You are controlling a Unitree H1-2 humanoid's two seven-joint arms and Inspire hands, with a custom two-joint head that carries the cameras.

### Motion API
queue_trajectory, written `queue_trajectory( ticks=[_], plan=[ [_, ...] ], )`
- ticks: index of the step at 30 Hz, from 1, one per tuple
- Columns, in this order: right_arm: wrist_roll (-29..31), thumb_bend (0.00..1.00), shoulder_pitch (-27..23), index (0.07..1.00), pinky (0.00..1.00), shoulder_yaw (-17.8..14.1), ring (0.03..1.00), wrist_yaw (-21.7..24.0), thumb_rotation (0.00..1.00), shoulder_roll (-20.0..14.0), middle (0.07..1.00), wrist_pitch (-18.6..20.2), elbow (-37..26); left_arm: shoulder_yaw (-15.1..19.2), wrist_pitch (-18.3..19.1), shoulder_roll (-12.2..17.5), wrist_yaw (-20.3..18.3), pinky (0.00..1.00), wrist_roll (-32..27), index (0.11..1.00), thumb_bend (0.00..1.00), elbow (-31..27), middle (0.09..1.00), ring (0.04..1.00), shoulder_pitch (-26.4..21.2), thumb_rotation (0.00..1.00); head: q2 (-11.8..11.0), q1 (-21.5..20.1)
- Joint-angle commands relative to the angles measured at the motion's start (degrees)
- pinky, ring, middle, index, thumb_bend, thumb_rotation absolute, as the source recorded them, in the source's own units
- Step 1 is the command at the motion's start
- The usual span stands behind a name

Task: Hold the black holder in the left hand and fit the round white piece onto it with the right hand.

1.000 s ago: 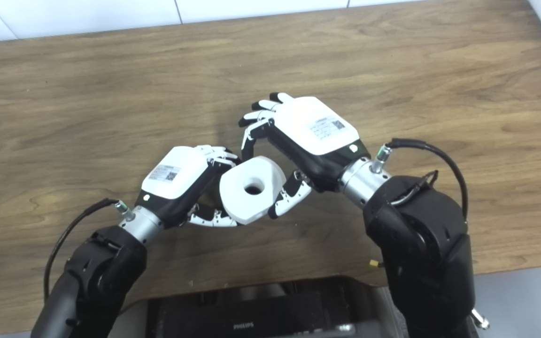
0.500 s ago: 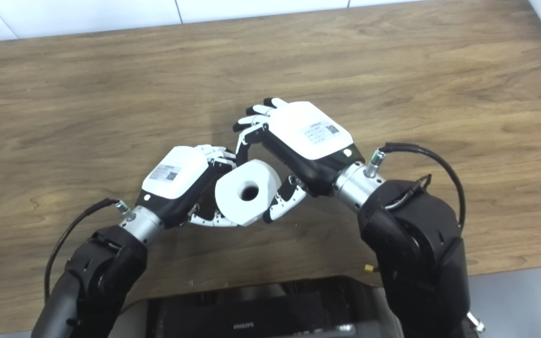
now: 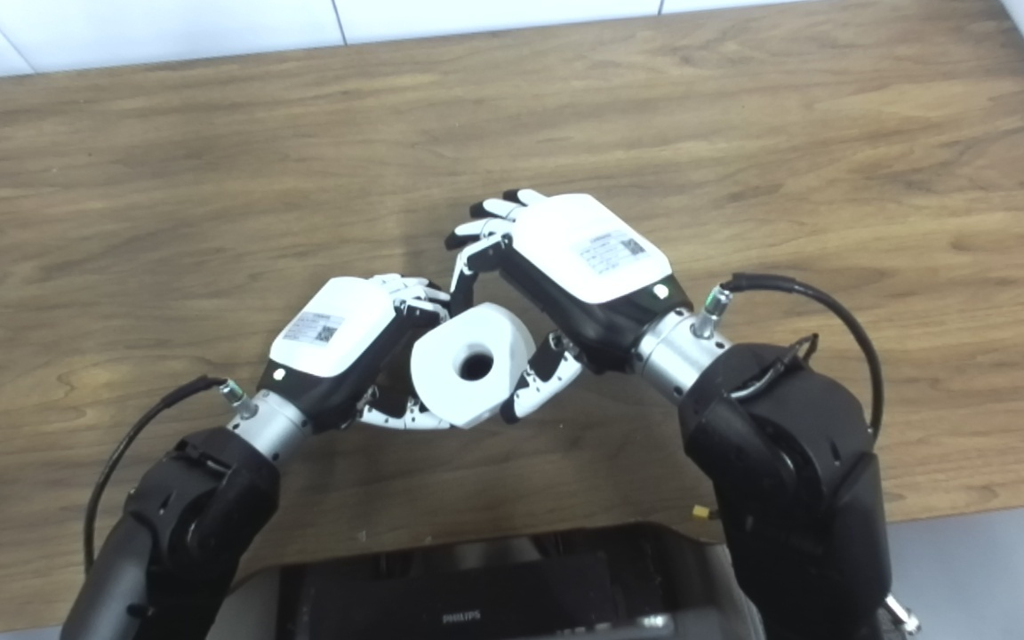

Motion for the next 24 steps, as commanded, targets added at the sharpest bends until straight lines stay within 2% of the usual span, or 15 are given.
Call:
queue_trajectory(
  ticks=[1, 12, 17, 24],
  plan=[
    [0.6, 0.52, -1.5, 0.482, 0.95, -0.8, 0.922, -2.2, 0.13, -0.4, 0.834, -1.0, -0.8, -0.6, 0.1, -0.2, -1.5, 0.87, 0.3, 0.485, 0.52, -0.3, 0.77, 0.837, 0.3, 0.05, 0.1, 0.1],
    [2.9, 0.52, -3.2, 0.482, 0.89, -3.9, 0.902, -2.7, 0.13, -0.7, 0.829, 0.7, -0.8, -0.6, 0.1, -0.1, -1.6, 0.86, 0.7, 0.485, 0.52, -0.4, 0.773, 0.84, 0.3, 0.05, 0.0, 0.3],
    [2.5, 0.52, -2.8, 0.482, 0.88, -3.5, 0.897, -2.6, 0.13, -0.5, 0.823, 0.0, -1.1, -0.5, -0.2, 0.0, -1.4, 0.86, 0.5, 0.484, 0.52, -0.2, 0.773, 0.84, 0.1, 0.05, 0.0, 0.2],
    [2.0, 0.52, -1.6, 0.482, 0.94, -2.0, 0.906, -2.9, 0.13, 0.6, 0.823, -0.6, -1.3, -0.4, -0.2, -0.1, -1.2, 0.86, 0.4, 0.484, 0.52, -0.3, 0.77, 0.837, 0.2, 0.05, 0.0, 0.2]
  ],
)
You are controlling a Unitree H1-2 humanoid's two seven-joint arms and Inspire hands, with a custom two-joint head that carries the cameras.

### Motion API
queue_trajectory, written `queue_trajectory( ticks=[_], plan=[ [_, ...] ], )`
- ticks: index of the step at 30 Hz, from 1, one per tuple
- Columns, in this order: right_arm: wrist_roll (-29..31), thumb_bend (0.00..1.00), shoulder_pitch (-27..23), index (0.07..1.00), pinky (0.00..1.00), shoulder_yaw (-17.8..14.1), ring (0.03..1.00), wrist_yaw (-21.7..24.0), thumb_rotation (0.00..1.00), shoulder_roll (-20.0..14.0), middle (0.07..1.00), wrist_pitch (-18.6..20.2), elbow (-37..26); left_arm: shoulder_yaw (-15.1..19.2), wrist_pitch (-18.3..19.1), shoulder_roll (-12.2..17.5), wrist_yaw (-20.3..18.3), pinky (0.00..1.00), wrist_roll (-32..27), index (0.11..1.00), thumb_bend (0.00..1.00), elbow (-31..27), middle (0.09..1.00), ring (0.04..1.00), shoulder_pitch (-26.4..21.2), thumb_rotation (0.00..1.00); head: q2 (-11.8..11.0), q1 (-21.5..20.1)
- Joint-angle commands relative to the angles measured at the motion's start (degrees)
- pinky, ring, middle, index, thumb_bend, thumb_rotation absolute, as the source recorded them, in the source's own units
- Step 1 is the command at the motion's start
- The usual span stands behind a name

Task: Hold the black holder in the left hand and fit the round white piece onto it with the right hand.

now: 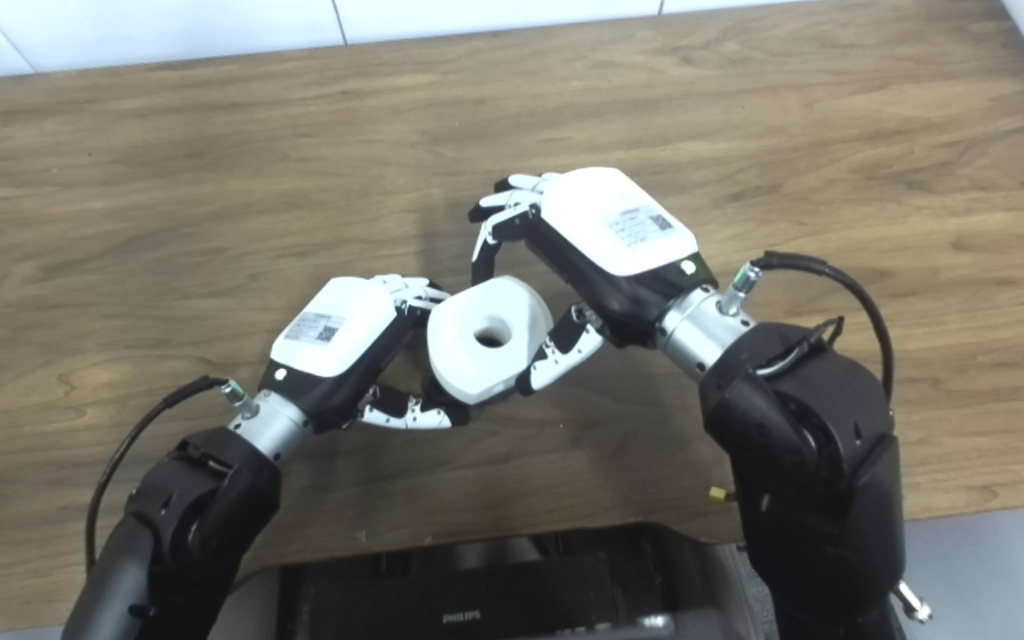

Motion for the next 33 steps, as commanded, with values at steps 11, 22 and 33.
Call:
queue_trajectory(
  ticks=[11, 22, 33],
  plan=[
    [-0.3, 0.52, -0.4, 0.482, 0.96, 0.6, 0.914, -2.0, 0.13, 0.9, 0.827, -0.8, -1.8, -0.6, -0.2, 0.0, -1.2, 0.86, 0.5, 0.485, 0.52, -0.4, 0.768, 0.834, 0.2, 0.05, 0.3, 0.2],
    [-0.2, 0.52, 0.1, 0.482, 0.95, 0.7, 0.915, -2.5, 0.13, 0.7, 0.826, -1.0, -1.3, -0.5, 0.1, -0.2, -1.6, 0.87, 0.2, 0.484, 0.52, -0.8, 0.767, 0.836, 0.1, 0.05, 0.5, 0.5],
    [0.3, 0.52, -0.5, 0.482, 0.93, -0.2, 0.905, -2.8, 0.13, -0.5, 0.818, -1.0, -0.8, -0.5, -0.1, -0.4, -1.4, 0.86, 0.4, 0.484, 0.52, -0.5, 0.768, 0.833, 0.2, 0.05, 0.4, 0.4]
  ],
)
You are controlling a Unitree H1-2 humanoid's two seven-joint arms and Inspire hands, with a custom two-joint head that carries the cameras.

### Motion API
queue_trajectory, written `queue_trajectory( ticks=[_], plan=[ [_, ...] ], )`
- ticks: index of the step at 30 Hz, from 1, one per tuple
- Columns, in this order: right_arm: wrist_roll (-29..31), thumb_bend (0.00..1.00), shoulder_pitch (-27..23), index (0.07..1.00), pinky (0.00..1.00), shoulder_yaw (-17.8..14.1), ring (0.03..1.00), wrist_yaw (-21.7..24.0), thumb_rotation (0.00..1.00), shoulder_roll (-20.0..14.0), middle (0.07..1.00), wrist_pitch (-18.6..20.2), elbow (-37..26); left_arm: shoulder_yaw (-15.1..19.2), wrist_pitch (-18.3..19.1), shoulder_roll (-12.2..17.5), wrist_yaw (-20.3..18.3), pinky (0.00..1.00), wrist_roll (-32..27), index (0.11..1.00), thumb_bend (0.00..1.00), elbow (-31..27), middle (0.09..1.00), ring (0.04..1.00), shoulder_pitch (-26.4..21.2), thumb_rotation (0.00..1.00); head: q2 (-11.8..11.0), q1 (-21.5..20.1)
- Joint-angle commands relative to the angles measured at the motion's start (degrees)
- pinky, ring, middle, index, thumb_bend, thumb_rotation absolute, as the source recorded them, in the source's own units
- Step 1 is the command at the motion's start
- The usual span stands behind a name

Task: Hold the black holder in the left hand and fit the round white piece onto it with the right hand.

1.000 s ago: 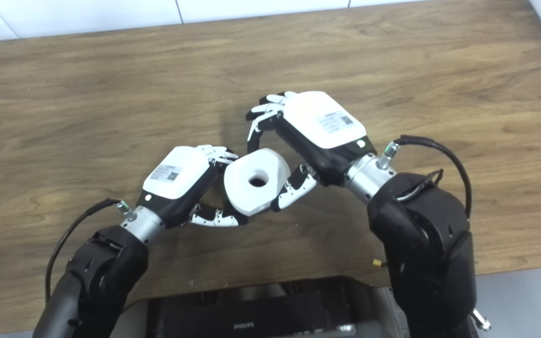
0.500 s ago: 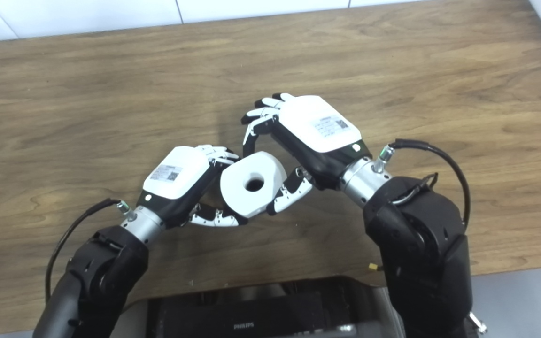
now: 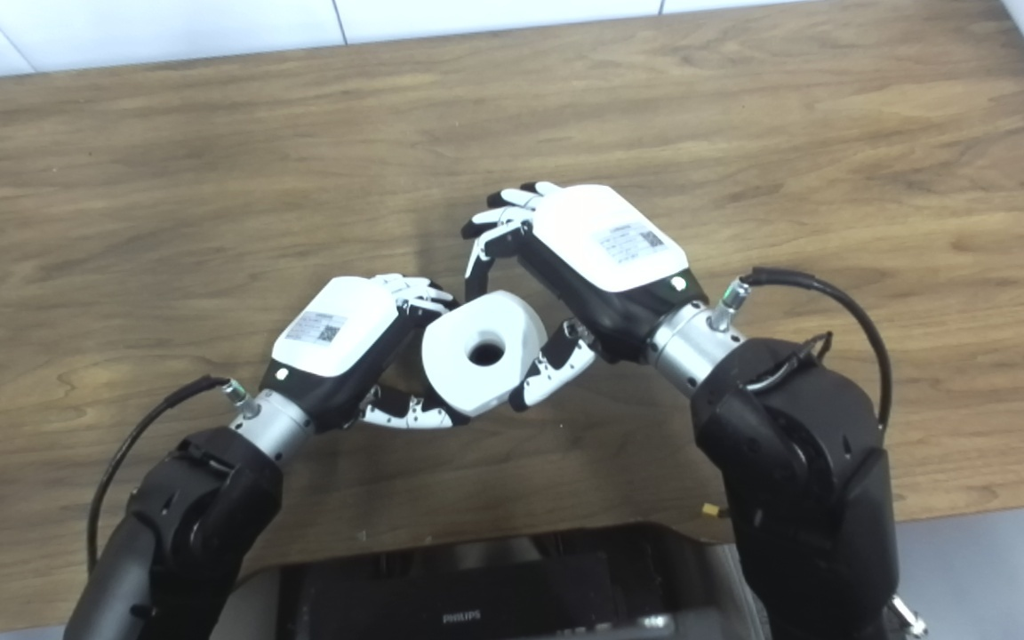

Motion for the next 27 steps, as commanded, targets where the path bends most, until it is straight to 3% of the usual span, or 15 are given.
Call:
queue_trajectory(
  ticks=[1, 16, 17, 18, 20, 22, 27],
  plan=[
    [0.4, 0.52, -1.6, 0.482, 0.92, -0.5, 0.904, -2.2, 0.13, -0.3, 0.817, -0.9, -0.9, -0.5, -0.1, -0.1, -1.1, 0.86, 0.2, 0.484, 0.52, -0.4, 0.768, 0.834, 0.1, 0.05, 0.0, 0.1],
    [0.3, 0.52, -1.7, 0.491, 0.91, -0.1, 0.914, -0.4, 0.14, -0.5, 0.832, 0.3, -1.1, -0.4, -0.1, -0.2, -1.2, 0.87, 0.0, 0.484, 0.52, -0.2, 0.767, 0.835, 0.0, 0.05, -0.1, -0.1],
    [0.3, 0.61, -1.8, 0.513, 0.91, -0.1, 0.915, -0.3, 0.15, -0.5, 0.835, 0.5, -1.2, -0.4, -0.2, -0.2, -1.0, 0.87, 0.0, 0.484, 0.52, -0.1, 0.767, 0.836, 0.0, 0.05, -0.1, -0.1],
    [0.3, 0.78, -1.8, 0.559, 0.91, -0.2, 0.915, -0.2, 0.17, -0.5, 0.838, 0.7, -1.3, -0.4, -0.3, -0.2, -0.9, 0.87, 0.0, 0.484, 0.52, 0.0, 0.767, 0.835, 0.0, 0.05, -0.1, -0.1],
    [0.1, 0.92, -1.7, 0.603, 0.91, -0.2, 0.916, -0.1, 0.2, -0.4, 0.844, 0.8, -1.5, -0.4, -0.2, -0.1, -0.9, 0.87, 0.2, 0.484, 0.52, 0.0, 0.767, 0.836, 0.0, 0.05, -0.1, -0.1],
    [0.0, 0.97, -1.7, 0.639, 0.92, -0.2, 0.924, 0.3, 0.22, -0.3, 0.856, 1.0, -1.8, -0.4, -0.2, -0.2, -1.0, 0.87, 0.3, 0.484, 0.52, -0.1, 0.768, 0.838, 0.0, 0.05, -0.1, -0.1],
    [-0.7, 0.99, -1.7, 0.685, 0.92, 0.1, 0.945, 0.5, 0.24, -0.1, 0.885, 1.2, -2.2, -0.4, -0.2, -0.2, -1.1, 0.87, 0.2, 0.484, 0.52, -0.2, 0.767, 0.835, 0.0, 0.05, -0.1, -0.1]
  ],
)
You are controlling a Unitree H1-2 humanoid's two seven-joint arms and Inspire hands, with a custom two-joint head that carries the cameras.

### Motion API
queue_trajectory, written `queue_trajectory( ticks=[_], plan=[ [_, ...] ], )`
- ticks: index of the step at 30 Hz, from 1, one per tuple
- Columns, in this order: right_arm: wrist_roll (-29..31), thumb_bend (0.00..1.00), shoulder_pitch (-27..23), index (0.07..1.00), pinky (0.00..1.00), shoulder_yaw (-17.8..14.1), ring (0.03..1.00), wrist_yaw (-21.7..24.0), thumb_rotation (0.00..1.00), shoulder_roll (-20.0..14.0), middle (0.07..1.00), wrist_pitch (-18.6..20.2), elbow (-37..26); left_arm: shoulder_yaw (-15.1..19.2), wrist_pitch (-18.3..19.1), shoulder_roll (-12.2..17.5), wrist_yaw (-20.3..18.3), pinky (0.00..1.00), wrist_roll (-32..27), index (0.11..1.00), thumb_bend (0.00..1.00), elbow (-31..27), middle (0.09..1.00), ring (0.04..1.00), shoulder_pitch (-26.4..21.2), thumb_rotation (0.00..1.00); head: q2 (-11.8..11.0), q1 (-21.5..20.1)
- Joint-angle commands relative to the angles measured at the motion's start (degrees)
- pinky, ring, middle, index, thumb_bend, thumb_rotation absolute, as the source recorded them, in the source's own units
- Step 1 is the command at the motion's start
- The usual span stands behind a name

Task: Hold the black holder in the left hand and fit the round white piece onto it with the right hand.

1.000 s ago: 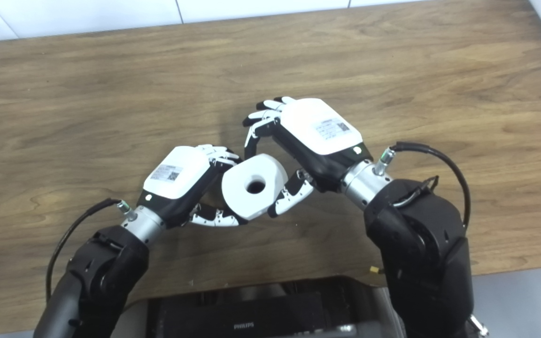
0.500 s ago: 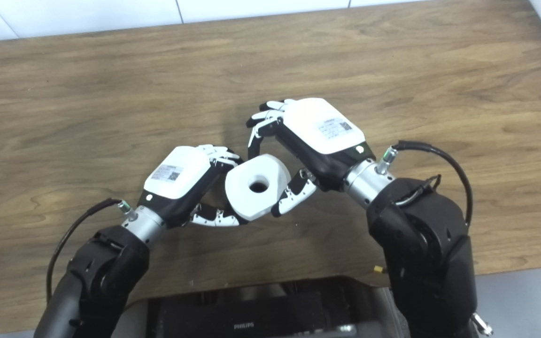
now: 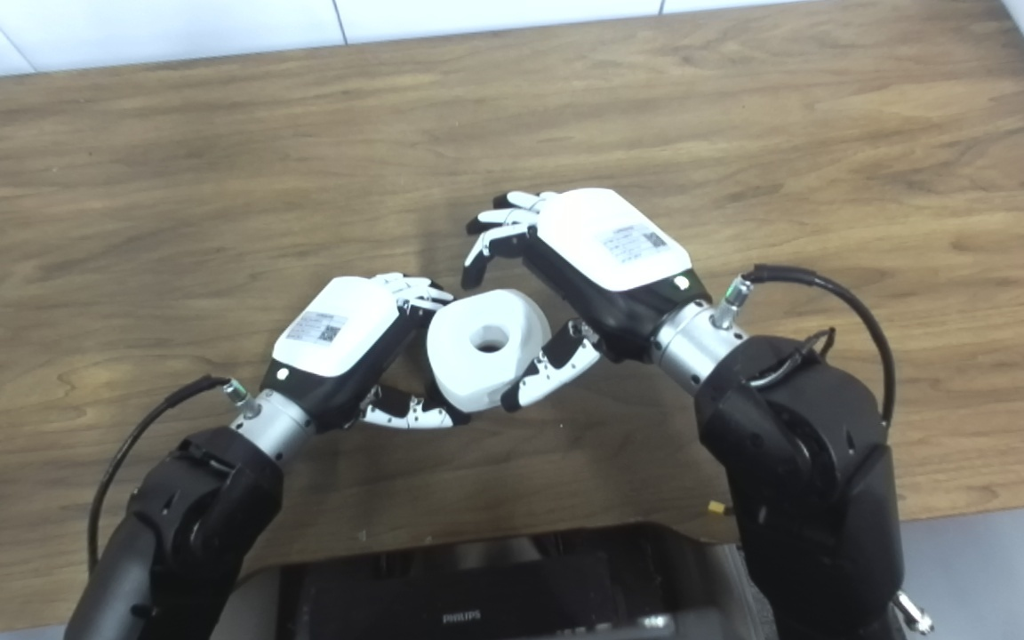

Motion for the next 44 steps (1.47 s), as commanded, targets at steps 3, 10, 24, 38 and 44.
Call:
queue_trajectory(
  ticks=[3, 10, 24, 38, 44],
  plan=[
    [-0.6, 1.0, -1.6, 0.705, 0.92, 0.1, 0.958, -0.2, 0.25, 0.5, 0.905, 0.0, -2.4, -0.4, -0.1, -0.2, -1.1, 0.87, 0.1, 0.484, 0.52, -0.2, 0.768, 0.835, 0.0, 0.05, 0.0, 0.0],
    [-0.7, 1.0, -1.9, 0.766, 0.94, 0.1, 0.976, 1.2, 0.26, 0.4, 0.95, 0.5, -2.8, -0.6, 0.0, -0.1, -1.3, 0.87, 0.3, 0.484, 0.52, -0.1, 0.768, 0.838, 0.0, 0.05, 0.0, 0.0],
    [-0.6, 1.0, -6.8, 0.942, 0.97, -2.8, 1.0, 12.3, 0.4, -0.5, 1.0, 6.8, -6.3, -0.5, -0.2, -0.2, -0.9, 0.87, 0.2, 0.484, 0.52, 0.4, 0.767, 0.837, -0.2, 0.05, -0.2, 0.1],
    [1.1, 1.0, -7.6, 0.957, 1.0, -6.2, 1.0, 14.7, 0.43, -0.6, 1.0, 5.9, -6.4, -0.1, 0.4, 0.0, -1.9, 0.86, -0.1, 0.484, 0.52, -0.1, 0.761, 0.838, -0.5, 0.05, -0.7, 0.7],
    [1.2, 1.0, -7.7, 0.967, 1.0, -6.0, 1.0, 14.7, 0.44, -1.1, 1.0, 5.6, -6.4, 0.4, 0.8, 0.2, -2.3, 0.86, -0.7, 0.485, 0.52, -0.5, 0.759, 0.837, -0.3, 0.05, -0.8, 0.6]
  ],
)
